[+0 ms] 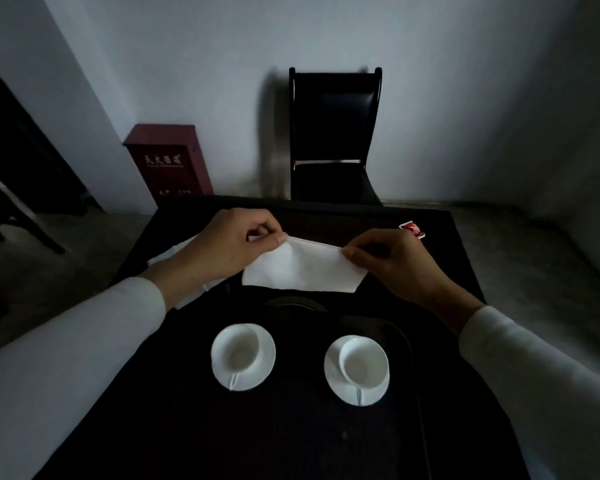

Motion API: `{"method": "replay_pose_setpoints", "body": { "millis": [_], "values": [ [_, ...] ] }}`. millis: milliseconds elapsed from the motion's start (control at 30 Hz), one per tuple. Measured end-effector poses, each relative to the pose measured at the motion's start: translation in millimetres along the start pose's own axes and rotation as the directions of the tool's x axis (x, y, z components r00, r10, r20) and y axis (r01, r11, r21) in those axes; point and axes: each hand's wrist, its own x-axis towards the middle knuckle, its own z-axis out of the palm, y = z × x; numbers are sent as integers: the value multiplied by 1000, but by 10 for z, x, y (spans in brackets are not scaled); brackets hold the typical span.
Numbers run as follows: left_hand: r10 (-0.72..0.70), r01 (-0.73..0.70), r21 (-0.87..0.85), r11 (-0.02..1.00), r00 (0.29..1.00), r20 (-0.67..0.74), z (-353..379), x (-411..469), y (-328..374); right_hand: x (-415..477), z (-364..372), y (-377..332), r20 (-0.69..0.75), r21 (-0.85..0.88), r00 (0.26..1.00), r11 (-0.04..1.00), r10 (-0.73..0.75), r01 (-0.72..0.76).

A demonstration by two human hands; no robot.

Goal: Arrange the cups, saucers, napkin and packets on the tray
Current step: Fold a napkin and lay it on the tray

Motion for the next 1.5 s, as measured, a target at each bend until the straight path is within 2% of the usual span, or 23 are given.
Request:
{"method": "replay_pose_setpoints", "body": {
  "millis": [200, 433, 567, 700, 767, 900, 1033, 1267, 1500],
  "values": [
    [-217, 222, -163, 961, 975, 53, -147, -417, 362, -377, -88, -305, 12, 299, 998, 952, 61, -62],
    [-433, 376, -470, 799, 901, -16, -126, -997, 619, -771, 92, -659, 52, 583, 984, 795, 170, -168],
    [-554, 399, -678, 618, 833, -15, -26, -1294, 644, -993, 325, -749, 128, 703, 950, 649, 284, -289],
    [-696, 440, -793, 421, 718, 29, 152, -1565, 548, -1175, 640, -790, 134, 730, 915, 586, 381, -351],
    [-700, 458, -818, 349, 707, 97, 240, -1740, 460, -1241, 792, -795, 141, 723, 903, 581, 405, -374],
    [-724, 513, -776, 366, 681, 110, 347, -2095, 254, -1343, 1084, -732, 150, 651, 852, 599, 502, -467],
    [-754, 522, -786, 332, 647, 112, 401, -2364, 4, -1433, 1388, -649, 157, 607, 796, 578, 585, -545],
    [-743, 569, -665, 485, 669, 31, 536, -2678, -476, -1645, 1967, -433, 256, 599, 725, 484, 639, -638],
    [-742, 690, -497, 526, 658, 129, 674, -2869, -922, -1823, 2467, -100, 200, 442, 683, 557, 703, -703]
  ]
}}
